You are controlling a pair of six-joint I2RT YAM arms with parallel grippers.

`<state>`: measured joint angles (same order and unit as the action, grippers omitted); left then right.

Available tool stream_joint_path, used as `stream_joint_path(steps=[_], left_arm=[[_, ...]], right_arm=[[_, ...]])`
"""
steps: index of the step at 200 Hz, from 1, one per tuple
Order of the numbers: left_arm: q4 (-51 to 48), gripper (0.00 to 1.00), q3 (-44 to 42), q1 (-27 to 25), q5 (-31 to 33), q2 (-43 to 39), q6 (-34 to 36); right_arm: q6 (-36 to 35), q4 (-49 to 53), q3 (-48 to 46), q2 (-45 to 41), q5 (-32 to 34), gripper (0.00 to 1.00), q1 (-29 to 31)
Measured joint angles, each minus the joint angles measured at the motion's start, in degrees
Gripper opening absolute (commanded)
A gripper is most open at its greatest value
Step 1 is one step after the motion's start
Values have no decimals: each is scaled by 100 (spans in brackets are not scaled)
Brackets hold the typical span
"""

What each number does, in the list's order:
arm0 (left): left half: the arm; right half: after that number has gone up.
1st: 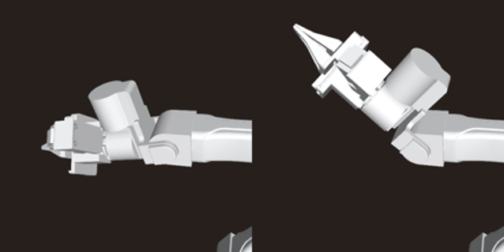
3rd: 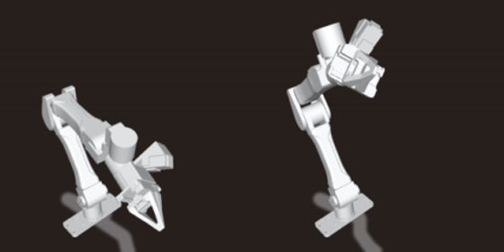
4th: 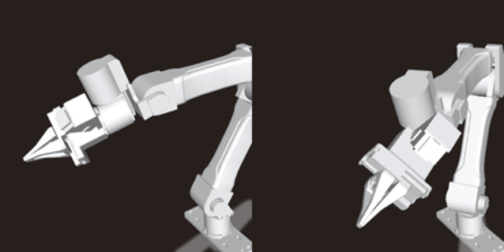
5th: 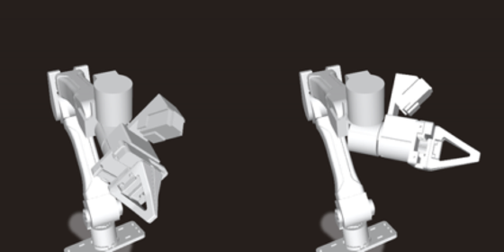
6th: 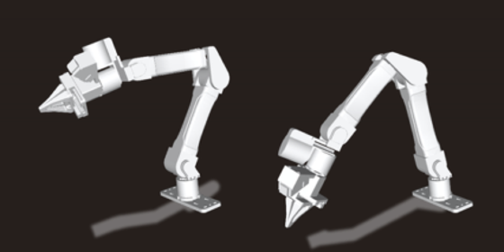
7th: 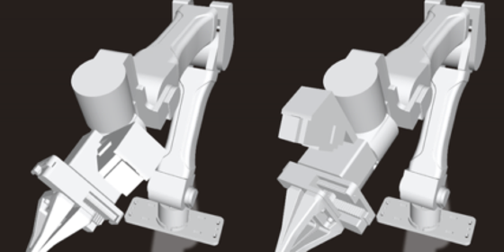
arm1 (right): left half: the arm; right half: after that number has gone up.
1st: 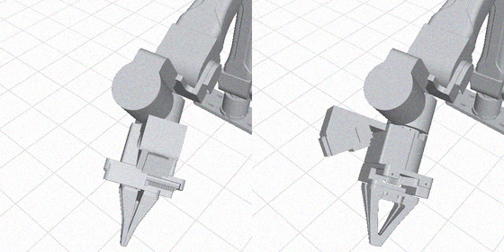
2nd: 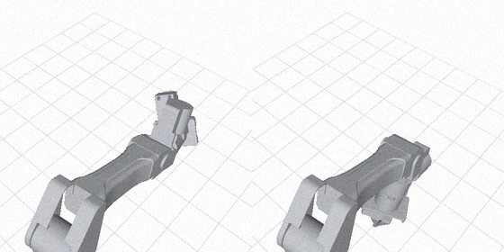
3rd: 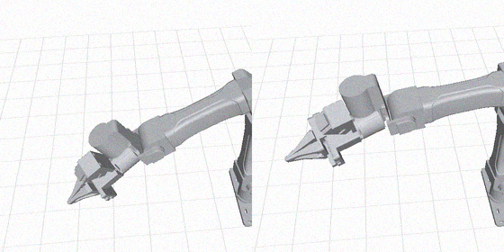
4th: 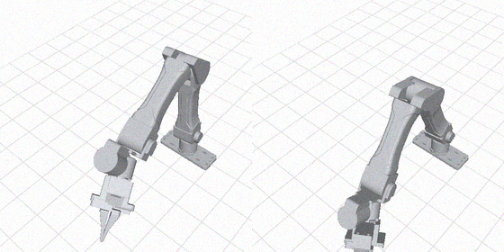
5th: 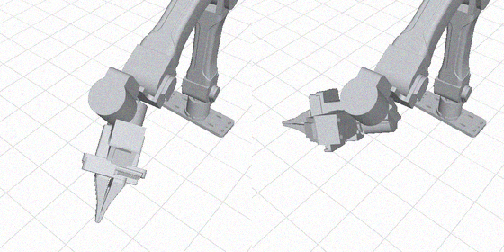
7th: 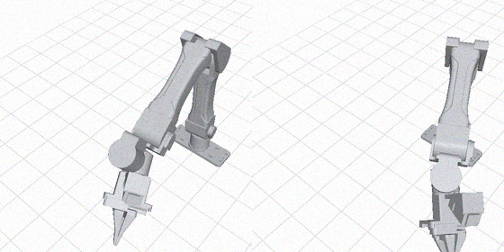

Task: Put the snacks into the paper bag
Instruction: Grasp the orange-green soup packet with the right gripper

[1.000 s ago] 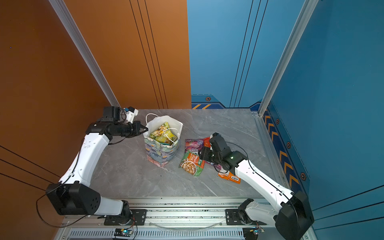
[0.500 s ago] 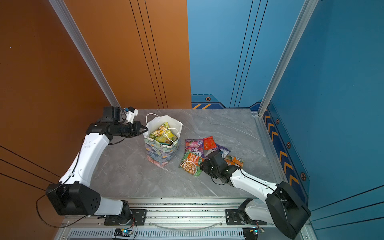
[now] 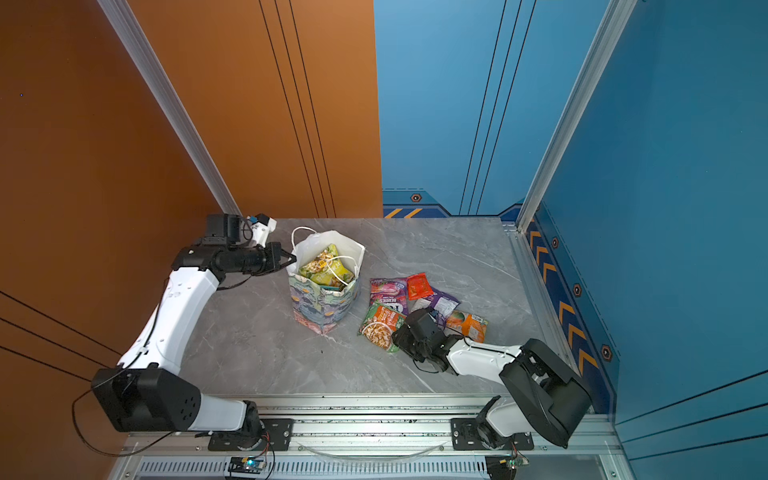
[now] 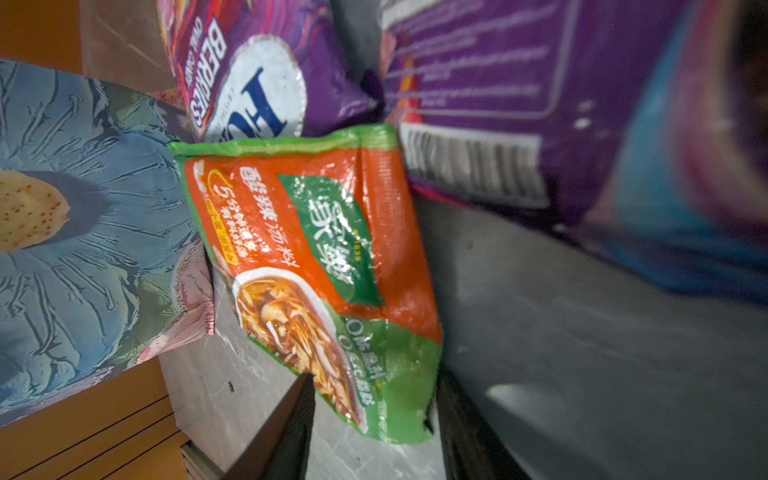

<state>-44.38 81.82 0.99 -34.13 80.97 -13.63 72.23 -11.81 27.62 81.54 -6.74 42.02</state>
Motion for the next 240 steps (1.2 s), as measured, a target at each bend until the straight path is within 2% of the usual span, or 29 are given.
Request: stream_joint_path(steps=[15,42,66,82,95,157,192,240], left_arm=[[0,0,-2,15,0,-2,0],[-2,0,-7,20,0,-13,0],[-4,0,-7,22,0,-22,0],[-7,0,-7,22,0,-24,0],[-9,0,-9,24,0,-31,0],[0,0,-44,52,0,-44,0],[2,0,-50,57,0,-52,0],[2,0,-50,57,0,-52,-4]], right_arm=[[136,-319,-9,157,4,49,85],[413,-968,-68,459,55,40,195],[671,-1456,-90,772,103,25,269],[754,-1805,-109,1005,101,9,289],[857,-1987,-122,1152,98,0,299],[846,-1998,-61,1209,107,0,299],[470,-1176,140,807,223,0,306],[-264,33,903,120,439,0,363]])
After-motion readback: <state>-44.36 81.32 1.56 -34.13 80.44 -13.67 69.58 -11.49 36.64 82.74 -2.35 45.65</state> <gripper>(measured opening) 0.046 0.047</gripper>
